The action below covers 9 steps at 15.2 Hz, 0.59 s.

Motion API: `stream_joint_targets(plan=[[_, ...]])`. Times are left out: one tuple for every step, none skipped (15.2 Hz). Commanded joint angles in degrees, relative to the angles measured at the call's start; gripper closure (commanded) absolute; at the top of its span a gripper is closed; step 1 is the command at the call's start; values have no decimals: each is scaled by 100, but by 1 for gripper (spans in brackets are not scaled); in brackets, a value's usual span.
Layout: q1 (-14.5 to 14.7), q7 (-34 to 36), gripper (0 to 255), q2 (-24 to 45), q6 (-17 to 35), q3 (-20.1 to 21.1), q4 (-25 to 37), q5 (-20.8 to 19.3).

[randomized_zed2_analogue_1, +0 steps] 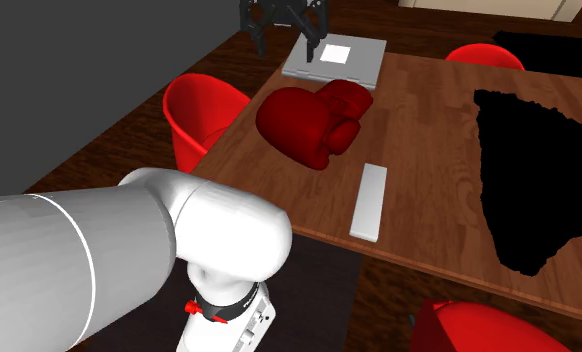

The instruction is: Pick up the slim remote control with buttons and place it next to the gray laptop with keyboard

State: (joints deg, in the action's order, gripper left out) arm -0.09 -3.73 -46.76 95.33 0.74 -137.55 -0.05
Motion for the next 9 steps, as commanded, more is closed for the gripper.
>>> stream_joint_targets(plan=[[0,0,0,0,0,0,0,0],[-39,-93,0,-54,91,-96,-159,-57],[-80,-186,0,-102,183,-192,-313,-118],[-125,-280,0,-144,276,-291,-463,-181],[-172,-375,0,-180,371,-392,-607,-246],[-222,-469,0,-209,468,-495,-745,-315],[-276,-565,0,-231,568,-599,-879,-386],[-330,-661,0,-246,670,-706,-1007,-461],[-388,-757,0,-253,774,-816,-1129,-538]])
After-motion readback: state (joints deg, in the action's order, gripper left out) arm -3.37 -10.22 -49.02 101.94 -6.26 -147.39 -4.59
